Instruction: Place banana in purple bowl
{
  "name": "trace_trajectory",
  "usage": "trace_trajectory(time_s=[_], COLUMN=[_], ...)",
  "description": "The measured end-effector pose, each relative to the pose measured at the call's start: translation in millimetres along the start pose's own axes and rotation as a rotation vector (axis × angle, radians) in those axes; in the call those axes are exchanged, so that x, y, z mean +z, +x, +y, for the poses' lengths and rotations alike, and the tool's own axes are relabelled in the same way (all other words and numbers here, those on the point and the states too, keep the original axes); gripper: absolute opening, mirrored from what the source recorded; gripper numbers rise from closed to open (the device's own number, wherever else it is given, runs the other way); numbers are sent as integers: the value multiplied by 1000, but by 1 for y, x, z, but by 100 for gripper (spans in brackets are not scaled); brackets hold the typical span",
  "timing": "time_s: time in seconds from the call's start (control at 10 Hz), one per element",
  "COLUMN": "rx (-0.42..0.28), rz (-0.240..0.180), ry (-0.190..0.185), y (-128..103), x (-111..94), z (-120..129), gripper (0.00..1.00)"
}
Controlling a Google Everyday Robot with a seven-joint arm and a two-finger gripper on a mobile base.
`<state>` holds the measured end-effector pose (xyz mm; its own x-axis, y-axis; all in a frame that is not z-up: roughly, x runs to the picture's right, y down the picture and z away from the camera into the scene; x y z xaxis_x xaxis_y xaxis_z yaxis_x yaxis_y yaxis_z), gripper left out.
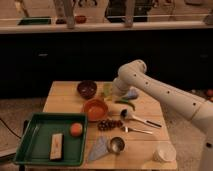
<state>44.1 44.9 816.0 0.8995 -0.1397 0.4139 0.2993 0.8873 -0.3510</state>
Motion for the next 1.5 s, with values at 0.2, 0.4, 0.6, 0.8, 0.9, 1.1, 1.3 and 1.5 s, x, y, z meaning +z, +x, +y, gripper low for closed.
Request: trace_trajectory(time_s=[0.2, 0.4, 0.6, 0.8, 0.9, 1.1, 1.3, 1.5], rx=[-64, -115, -162, -187, -193, -201, -219, -224], rz=[-36, -65, -99, -131, -147, -163, -192, -219], ry=[11, 18, 33, 57, 71, 82, 89, 87], y=[-22, -42, -60, -71, -75, -80, -92, -98], x=[4, 9, 13, 15, 16, 19, 27, 33], z=[-12, -22, -33, -44, -50, -58, -73, -82], gripper=[0, 0, 0, 0, 0, 0, 0, 0])
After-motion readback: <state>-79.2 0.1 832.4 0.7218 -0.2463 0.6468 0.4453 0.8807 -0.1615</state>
